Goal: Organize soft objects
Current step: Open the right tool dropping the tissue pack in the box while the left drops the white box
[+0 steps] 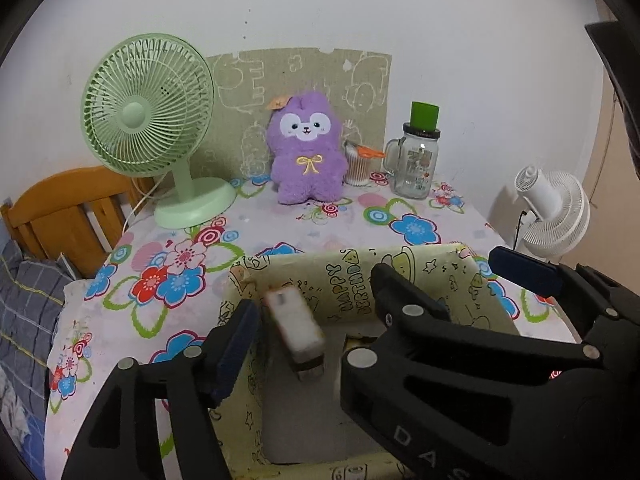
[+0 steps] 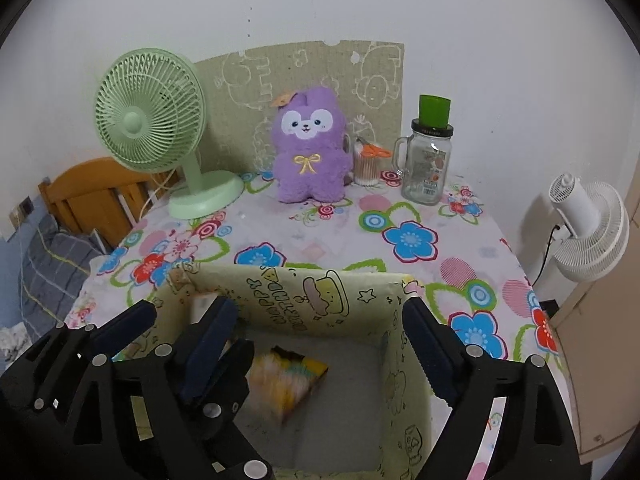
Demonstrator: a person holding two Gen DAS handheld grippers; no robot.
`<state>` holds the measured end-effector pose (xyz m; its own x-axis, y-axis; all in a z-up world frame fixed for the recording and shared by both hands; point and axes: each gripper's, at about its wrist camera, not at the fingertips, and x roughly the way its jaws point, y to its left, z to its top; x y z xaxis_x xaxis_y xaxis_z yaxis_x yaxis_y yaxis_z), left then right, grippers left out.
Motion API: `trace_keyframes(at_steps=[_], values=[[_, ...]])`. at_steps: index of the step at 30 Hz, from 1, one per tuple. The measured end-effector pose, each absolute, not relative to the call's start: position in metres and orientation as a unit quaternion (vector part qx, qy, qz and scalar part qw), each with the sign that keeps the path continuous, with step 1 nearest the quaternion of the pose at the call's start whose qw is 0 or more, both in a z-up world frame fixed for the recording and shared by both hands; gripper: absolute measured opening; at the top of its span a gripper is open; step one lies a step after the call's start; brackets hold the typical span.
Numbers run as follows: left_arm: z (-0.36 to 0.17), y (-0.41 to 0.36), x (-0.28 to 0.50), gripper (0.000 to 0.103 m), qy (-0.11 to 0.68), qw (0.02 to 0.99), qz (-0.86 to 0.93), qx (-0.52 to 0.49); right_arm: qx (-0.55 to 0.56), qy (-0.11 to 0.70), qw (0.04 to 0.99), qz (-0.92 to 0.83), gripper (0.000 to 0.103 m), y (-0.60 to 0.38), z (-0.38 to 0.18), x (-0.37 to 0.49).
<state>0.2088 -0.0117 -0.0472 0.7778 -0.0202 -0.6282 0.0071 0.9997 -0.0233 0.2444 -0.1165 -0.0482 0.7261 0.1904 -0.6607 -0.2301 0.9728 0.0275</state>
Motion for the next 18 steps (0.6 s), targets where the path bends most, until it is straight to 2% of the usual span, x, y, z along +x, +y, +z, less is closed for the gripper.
trace_keyframes(at_steps=[2,11,18], values=[[-0.045,-0.012,0.205,0.079,0.331,0.944,-0.006,-0.010,-0.026,0.350,0.930,0.114,0.090,-0.118,-0.045,0.240],[-0.034,-0.013,0.183,0.089,0.315,0.949,0.002,-0.007,-0.025,0.338,0.934,0.114,0.094,-0.118,-0.034,0.219],[-0.027,-0.013,0.165,0.092,0.307,0.952,-0.002,-0.007,-0.025,0.321,0.940,0.111,0.099,-0.121,-0.022,0.197]])
